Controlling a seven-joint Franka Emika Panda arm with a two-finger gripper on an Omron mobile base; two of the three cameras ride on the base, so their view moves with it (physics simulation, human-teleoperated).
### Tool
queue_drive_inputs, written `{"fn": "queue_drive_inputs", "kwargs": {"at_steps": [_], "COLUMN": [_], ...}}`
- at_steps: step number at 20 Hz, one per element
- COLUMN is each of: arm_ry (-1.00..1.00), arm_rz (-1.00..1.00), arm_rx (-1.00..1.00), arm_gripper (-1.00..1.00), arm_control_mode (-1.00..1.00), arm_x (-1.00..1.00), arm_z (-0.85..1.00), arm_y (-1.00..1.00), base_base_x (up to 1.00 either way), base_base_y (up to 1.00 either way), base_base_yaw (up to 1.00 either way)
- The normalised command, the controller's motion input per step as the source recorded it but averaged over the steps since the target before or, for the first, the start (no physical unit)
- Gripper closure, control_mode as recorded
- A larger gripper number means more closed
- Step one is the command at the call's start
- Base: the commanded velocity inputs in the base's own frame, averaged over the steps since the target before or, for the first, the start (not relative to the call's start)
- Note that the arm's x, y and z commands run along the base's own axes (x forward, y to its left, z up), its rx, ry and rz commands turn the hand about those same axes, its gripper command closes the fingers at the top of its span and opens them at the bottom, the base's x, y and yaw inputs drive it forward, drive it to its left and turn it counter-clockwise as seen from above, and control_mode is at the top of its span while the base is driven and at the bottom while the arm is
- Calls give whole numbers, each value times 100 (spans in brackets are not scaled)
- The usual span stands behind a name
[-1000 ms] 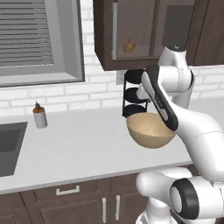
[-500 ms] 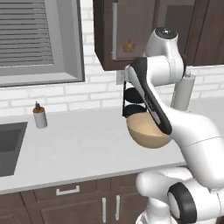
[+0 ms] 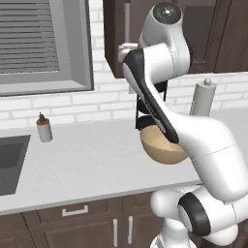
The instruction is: Open the cabinet, pick up the bread from the cabinet and place it in the basket. Then move the basket to the dining counter.
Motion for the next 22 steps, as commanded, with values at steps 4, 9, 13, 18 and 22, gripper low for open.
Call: {"fn": "queue_drive_inputs", "kwargs": {"at_steps": [4,9,13,18,22], "arm_ry": [-4,4,-2,-2,0], "arm_rz": [19,9,4,0,0], "arm_rx": [4,0,0,-1,-4], "arm_gripper": [-100,-100,-100,-100,-100], "arm_control_mode": [-100,-100,-100,-100,-100], "arm_x": [50,65,41,32,53], "arm_z": [1,0,0,0,0], "arm_y": [0,0,11,17,4], "base_base_x": [0,0,0,0,0], "base_base_y": [0,0,0,0,0], "base_base_yaw": [0,0,0,0,0]}}
